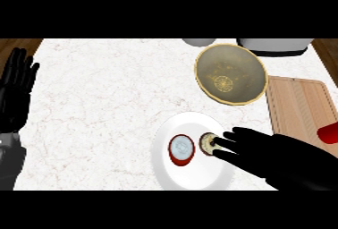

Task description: Pick the cupcake from the plate and place it in the bowl

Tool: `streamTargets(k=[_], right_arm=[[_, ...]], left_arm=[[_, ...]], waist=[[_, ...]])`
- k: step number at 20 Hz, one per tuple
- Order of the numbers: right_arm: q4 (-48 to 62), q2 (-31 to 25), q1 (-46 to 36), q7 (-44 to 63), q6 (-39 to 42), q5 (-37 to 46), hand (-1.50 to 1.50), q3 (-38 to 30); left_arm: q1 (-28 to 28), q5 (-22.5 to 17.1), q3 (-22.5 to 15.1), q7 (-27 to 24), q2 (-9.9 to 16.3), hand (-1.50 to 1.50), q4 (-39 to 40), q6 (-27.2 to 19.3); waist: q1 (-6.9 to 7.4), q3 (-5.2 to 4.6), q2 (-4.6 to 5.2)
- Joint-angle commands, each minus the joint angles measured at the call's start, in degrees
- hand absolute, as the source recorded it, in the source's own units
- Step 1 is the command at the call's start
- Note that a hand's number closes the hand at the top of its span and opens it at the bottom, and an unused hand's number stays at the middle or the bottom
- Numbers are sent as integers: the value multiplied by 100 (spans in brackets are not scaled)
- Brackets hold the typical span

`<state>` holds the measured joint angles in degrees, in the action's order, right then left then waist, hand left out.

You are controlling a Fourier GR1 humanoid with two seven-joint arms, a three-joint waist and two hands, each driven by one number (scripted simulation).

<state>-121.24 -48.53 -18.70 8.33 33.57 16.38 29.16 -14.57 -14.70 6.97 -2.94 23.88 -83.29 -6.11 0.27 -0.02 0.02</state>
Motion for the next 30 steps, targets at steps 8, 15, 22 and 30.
streamTargets(k=[8,15,22,30], right_arm=[[1295,1444,-50,-415,314,1366,-150,308],[2356,1927,-44,-1042,-20,2257,-150,242],[3149,1987,-53,-2239,-363,2758,-150,-32],[3872,2678,-101,-2629,-590,3492,-150,-18]], left_arm=[[-141,248,119,89,-218,0,16,19],[192,130,330,80,-173,0,-158,372],[-105,537,145,-7,-558,0,38,75],[-140,451,435,116,-382,0,99,422]], waist=[[-4,2,7],[27,4,3],[-8,4,7],[-1,3,3]])
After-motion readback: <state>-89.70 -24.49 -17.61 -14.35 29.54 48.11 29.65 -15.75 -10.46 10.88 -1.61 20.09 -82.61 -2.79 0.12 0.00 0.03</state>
